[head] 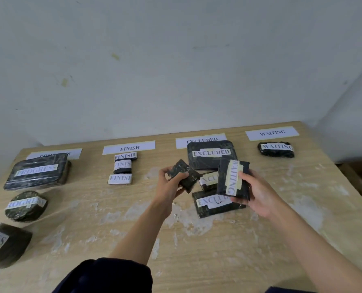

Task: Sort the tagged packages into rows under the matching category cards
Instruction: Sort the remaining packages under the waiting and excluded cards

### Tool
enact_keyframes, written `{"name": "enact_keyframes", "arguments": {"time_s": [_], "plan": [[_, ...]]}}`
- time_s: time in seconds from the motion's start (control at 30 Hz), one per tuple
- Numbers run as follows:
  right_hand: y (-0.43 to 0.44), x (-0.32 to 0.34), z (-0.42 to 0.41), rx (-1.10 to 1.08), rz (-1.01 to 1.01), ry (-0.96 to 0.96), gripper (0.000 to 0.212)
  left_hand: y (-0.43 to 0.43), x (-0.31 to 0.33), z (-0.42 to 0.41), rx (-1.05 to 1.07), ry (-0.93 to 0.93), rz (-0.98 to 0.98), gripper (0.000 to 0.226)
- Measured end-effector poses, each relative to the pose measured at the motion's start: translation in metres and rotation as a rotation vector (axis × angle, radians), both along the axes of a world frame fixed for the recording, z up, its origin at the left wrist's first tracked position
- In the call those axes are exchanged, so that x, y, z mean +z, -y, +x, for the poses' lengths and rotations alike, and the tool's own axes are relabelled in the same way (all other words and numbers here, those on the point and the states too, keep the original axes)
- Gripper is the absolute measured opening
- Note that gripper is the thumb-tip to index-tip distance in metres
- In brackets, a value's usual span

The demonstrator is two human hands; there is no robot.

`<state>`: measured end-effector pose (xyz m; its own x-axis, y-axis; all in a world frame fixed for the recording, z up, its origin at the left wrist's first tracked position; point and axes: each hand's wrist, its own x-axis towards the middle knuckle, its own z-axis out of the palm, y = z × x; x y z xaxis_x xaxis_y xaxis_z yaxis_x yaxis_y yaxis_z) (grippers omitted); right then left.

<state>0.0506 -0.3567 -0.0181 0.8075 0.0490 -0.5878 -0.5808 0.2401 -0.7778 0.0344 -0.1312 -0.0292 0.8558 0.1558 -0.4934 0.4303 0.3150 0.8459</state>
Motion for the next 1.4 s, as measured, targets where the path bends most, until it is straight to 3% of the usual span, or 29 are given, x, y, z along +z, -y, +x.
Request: {"name": "enact_keyframes", "arguments": {"time_s": [0.23,0.53,0.77,0.83,0.93,1.07,1.4], "plan": [[0.057,-0.020,-0.018,-0.124,-0.109,0.012,0.045,0.036,-0.020,0.000,-0.045,-0.059,0.009,0.041],[0.117,-0.051,0.001,-0.428,-0.352,0.000,0.020,0.111,-0.018,0.033,-0.101,-0.045,0.140,0.049],[0.130,-0.078,0.056,-0.379,-0.488,0.059,0.040,0.150,-0.015,0.081,-0.203,-0.030,0.256,0.040],[0.136,-0.087,0.069,-0.374,-0.707,0.140,0.047,0.158,-0.018,0.094,-0.211,-0.041,0.291,0.041],[0.138,-0.094,0.072,-0.245,-1.214,0.364,0.056,0.169,-0.023,0.109,-0.232,-0.041,0.320,0.044],[0.126,-0.119,0.062,0.123,-1.527,0.624,0.055,0.184,-0.035,0.121,-0.265,-0.037,0.374,0.047],[0.137,-0.136,0.083,-0.046,-1.608,0.519,0.041,0.192,-0.042,0.127,-0.311,0.057,0.398,0.035]]}}
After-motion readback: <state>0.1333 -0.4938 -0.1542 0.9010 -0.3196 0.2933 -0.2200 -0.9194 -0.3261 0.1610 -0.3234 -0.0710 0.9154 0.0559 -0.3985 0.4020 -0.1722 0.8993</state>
